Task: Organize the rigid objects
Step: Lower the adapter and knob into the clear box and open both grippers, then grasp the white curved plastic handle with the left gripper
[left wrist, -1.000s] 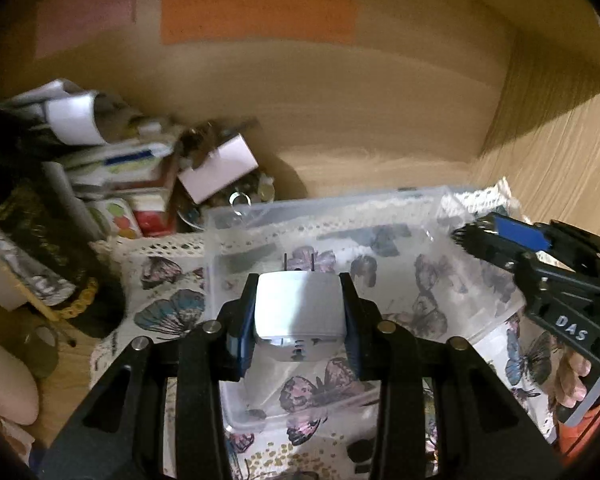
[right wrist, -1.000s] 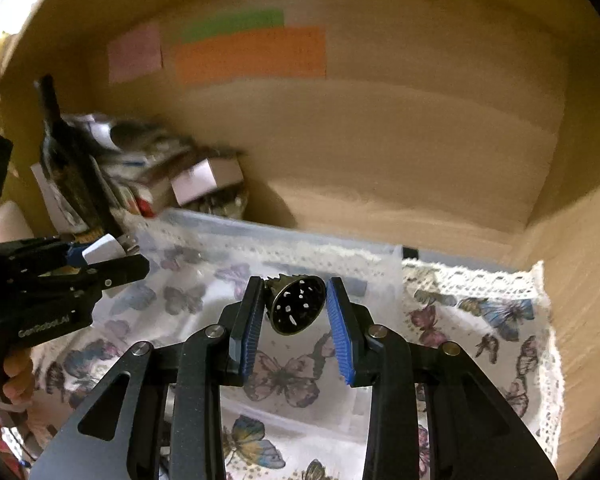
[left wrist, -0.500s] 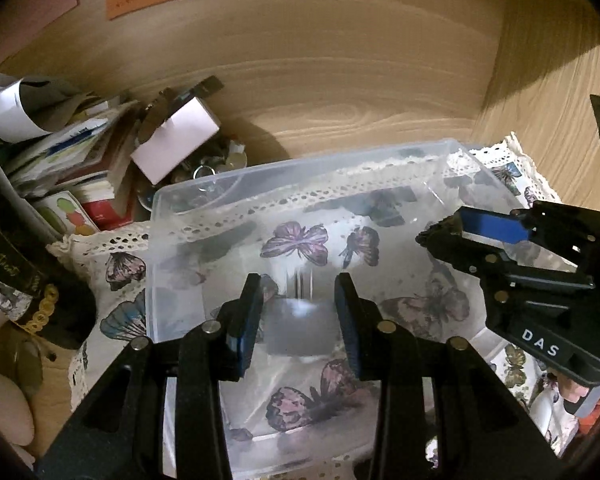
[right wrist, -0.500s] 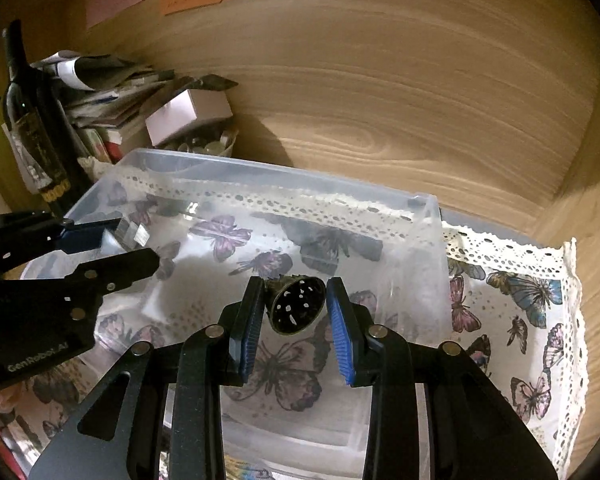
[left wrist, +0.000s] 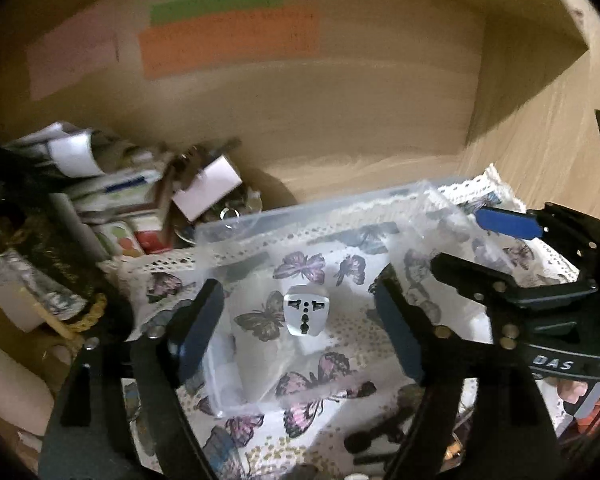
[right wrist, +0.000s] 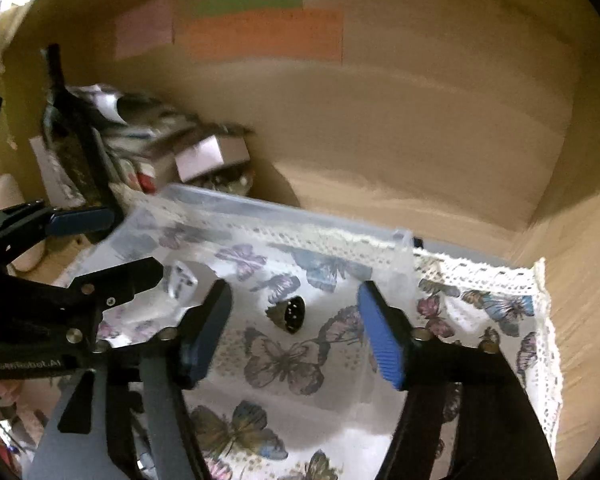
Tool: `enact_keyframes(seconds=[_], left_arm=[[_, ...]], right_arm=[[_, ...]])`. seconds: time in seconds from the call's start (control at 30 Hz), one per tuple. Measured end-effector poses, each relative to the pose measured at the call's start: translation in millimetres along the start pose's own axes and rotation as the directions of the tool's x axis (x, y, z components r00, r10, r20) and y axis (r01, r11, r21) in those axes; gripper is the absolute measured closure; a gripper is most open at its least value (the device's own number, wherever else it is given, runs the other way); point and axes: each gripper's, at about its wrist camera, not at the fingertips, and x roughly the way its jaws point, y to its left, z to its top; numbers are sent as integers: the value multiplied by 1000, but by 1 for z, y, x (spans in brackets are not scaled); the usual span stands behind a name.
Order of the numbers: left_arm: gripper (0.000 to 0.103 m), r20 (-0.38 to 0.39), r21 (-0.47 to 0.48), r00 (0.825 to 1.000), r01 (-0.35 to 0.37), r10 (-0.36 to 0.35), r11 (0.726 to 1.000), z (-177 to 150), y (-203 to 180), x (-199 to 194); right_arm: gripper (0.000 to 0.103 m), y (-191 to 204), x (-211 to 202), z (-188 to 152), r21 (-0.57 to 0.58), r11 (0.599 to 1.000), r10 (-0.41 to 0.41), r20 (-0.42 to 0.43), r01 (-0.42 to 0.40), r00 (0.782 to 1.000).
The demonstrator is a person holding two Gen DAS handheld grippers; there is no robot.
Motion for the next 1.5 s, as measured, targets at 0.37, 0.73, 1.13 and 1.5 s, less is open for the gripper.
enact_keyframes(seconds=[0.37, 0.73, 1.13, 1.5], left_arm=[[5, 25, 10, 999, -25, 25, 1000, -45, 8, -45], [5, -45, 1, 998, 41, -40, 999, -111, -10, -62], [14, -74, 88, 968, 245, -239, 966, -123, -88, -61], [49, -172, 191, 948, 300, -269, 935, -139, -114, -45]], right_arm=[[24, 9, -57, -42, 6, 1000, 3, 62, -4, 998], [24, 10, -70, -106, 31, 999, 5, -19, -4, 1000], [24, -27, -91, -132, 151, 987, -50, -25, 53, 998], [24, -47, -102, -150, 206, 976, -64, -38, 71, 997]])
